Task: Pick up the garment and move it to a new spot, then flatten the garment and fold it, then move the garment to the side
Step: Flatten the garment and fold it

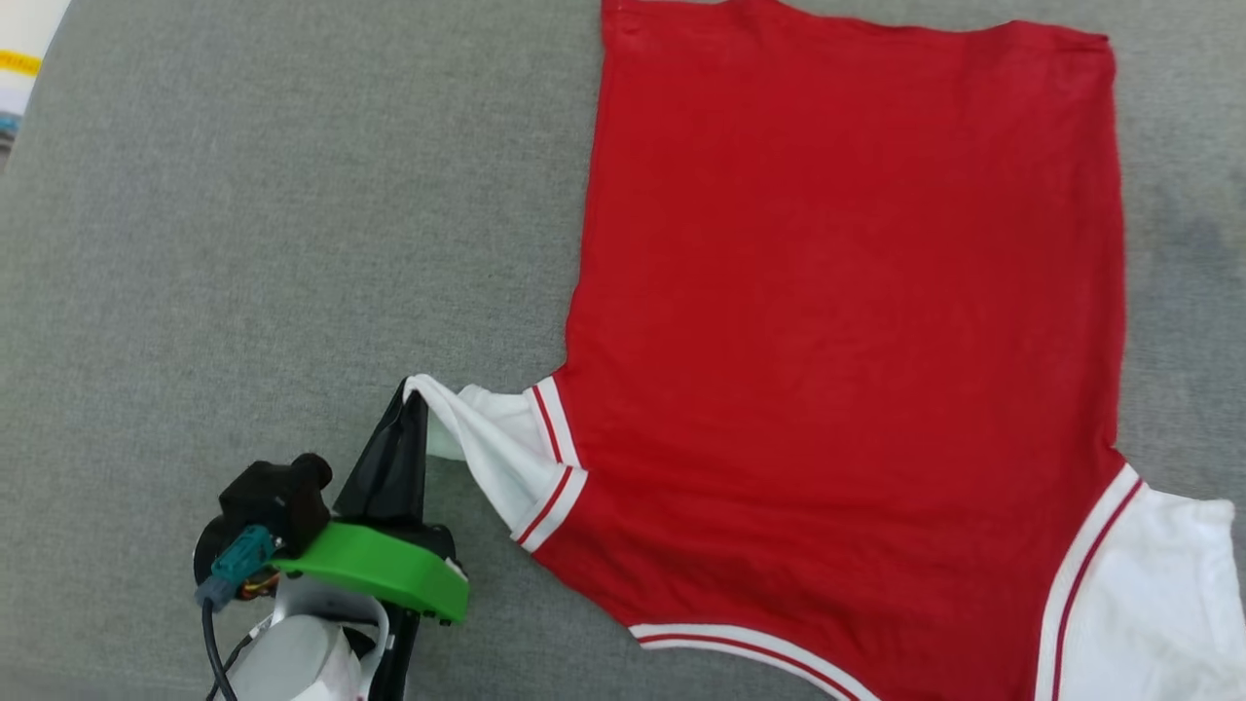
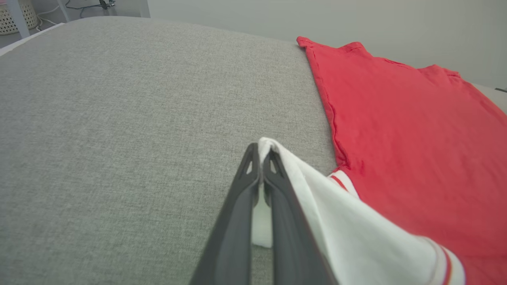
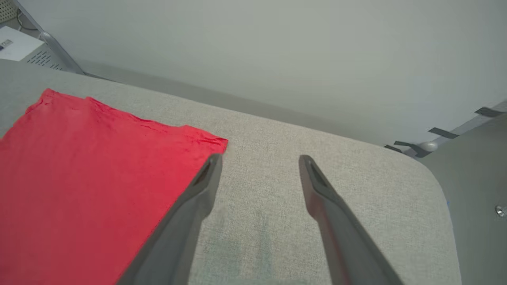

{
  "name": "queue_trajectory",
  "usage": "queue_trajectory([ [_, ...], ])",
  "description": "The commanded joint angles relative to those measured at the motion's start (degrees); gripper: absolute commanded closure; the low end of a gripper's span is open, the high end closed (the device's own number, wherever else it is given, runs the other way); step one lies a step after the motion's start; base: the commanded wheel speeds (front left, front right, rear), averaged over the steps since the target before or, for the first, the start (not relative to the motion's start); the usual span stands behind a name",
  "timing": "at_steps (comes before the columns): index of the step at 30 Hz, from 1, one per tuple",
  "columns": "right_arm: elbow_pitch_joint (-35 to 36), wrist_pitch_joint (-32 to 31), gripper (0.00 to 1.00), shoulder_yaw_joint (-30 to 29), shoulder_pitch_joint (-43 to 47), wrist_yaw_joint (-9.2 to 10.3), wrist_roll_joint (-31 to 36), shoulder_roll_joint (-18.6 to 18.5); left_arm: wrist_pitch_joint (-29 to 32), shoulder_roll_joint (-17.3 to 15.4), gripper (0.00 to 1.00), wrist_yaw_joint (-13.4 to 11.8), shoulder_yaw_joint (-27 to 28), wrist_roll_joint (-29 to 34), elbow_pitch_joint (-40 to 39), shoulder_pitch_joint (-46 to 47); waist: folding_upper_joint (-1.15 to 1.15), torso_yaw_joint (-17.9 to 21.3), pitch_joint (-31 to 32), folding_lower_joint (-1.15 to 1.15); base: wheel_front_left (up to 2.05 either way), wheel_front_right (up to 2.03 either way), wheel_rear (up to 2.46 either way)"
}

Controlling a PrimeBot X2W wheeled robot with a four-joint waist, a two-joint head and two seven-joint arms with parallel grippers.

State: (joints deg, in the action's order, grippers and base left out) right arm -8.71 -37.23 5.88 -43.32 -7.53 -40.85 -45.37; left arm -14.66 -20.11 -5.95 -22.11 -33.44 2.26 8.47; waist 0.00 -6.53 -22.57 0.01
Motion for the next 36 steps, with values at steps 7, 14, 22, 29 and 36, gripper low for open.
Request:
queue_trajectory([
  [7,-9.64,-18.5,0.0,4.91,-16.1,0.04,1.67,3.63,-0.34,3.4,1.0,2.09,0.55,3.09,-1.59,3.71,0.0,-7.83,-10.54,-0.01,0.0,0.0,0.0],
  [14,-18.61,-21.35,0.0,6.11,-22.42,0.04,7.94,7.14,-0.34,6.0,1.0,4.3,1.38,5.21,-2.07,5.45,0.0,-10.2,-14.22,-0.01,0.0,0.0,0.0],
  [22,-26.79,-20.76,0.0,6.69,-18.09,0.04,9.67,8.33,-0.34,8.02,1.0,5.93,2.51,7.8,-2.35,5.81,0.0,-11.09,-15.14,-0.01,0.0,0.0,0.0],
  [29,-26.98,-18.11,1.0,6.86,-16.56,0.04,8.19,8.48,-0.34,8.39,1.0,6.99,4.07,9.04,-2.22,5.07,0.0,-9.67,-13.68,-0.01,0.0,0.0,0.0],
  [36,-24.08,-11.88,1.0,9.09,-17.36,0.04,7.01,7.42,-0.34,8.55,1.0,7.71,4.99,9.73,-1.13,3.99,0.0,-7.97,-9.07,-0.01,0.0,0.0,0.0],
])
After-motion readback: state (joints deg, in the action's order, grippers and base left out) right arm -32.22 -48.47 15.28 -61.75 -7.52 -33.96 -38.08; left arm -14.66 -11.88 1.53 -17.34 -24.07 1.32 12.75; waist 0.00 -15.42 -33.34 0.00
